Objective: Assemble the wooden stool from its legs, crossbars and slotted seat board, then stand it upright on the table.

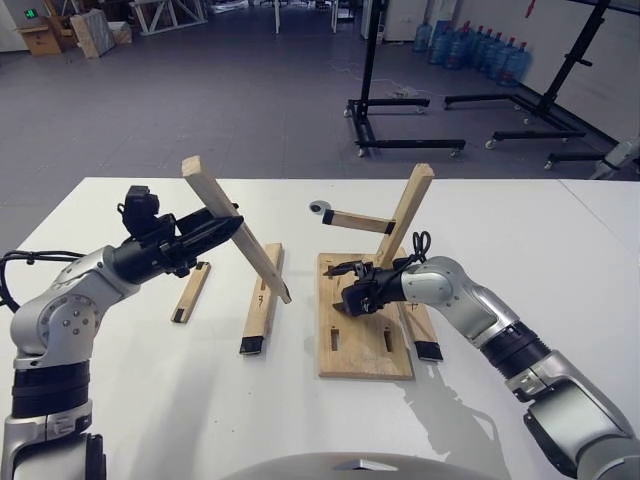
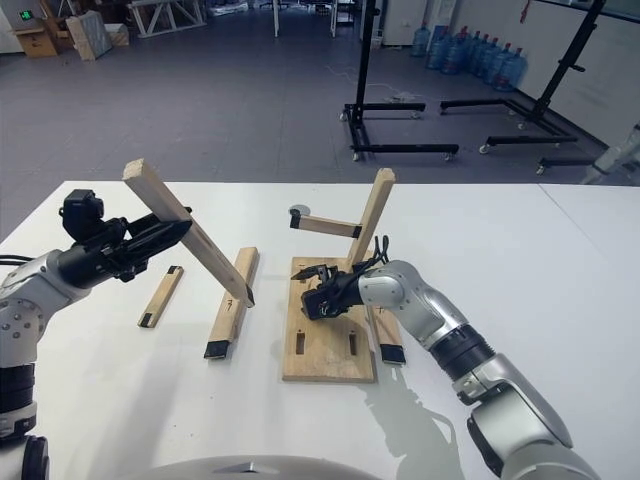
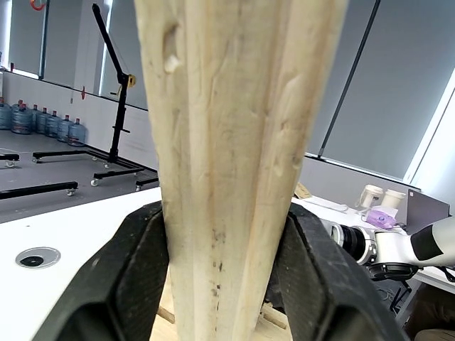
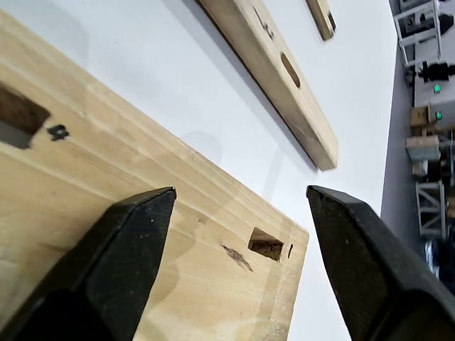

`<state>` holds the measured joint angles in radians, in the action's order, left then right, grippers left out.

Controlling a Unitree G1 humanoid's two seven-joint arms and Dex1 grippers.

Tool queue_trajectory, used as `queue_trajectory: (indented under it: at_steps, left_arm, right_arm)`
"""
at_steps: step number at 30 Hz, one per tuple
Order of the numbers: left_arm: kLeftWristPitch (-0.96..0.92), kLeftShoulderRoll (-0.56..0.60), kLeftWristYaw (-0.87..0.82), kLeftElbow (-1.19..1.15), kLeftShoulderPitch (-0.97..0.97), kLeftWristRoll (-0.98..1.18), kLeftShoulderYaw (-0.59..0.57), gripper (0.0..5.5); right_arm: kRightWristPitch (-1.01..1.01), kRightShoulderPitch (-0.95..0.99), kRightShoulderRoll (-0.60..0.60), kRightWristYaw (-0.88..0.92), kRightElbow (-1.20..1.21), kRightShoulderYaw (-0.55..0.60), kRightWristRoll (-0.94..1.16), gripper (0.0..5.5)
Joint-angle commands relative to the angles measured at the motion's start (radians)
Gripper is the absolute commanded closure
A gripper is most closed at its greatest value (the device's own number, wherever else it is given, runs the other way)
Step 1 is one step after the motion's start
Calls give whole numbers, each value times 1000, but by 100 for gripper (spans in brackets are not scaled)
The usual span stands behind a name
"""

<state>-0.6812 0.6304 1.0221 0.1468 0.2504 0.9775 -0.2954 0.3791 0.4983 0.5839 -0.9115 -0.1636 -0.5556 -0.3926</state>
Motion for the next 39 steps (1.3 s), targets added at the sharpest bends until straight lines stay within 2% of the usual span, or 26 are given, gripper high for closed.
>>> queue_trajectory:
  at_steps: [1, 7, 12, 17, 24, 28, 33, 39]
  left_arm:
    - [-19, 25, 16, -22, 50, -1, 4, 344]
    - [-23, 25, 34, -37, 58, -14, 15, 344]
    - [-16, 25, 40, -54, 60, -23, 11, 344]
    - [37, 6, 12, -91, 60, -93, 28, 344]
    - [92, -67, 8, -55, 27, -131, 77, 344]
    - [114, -97, -2, -30, 23, -147, 95, 344]
    - [147, -139, -15, -16, 23, -165, 122, 344]
    - [195, -172, -16, -40, 22, -246, 195, 344]
  right_arm:
    - [49, -79, 56, -155, 18, -118, -17, 209]
    - [91, -65, 25, -166, -8, -146, 35, 209]
    - [163, -56, 35, -127, -19, -88, 97, 209]
    - [145, -55, 55, -96, 36, -14, 144, 209]
    - [-156, -69, 42, -170, 326, 147, 571, 209]
    - [-313, -143, 83, -207, 394, 214, 724, 209]
    - [-583, -205, 81, -160, 476, 360, 1003, 209]
    - [-684, -186, 84, -147, 499, 428, 1053, 209]
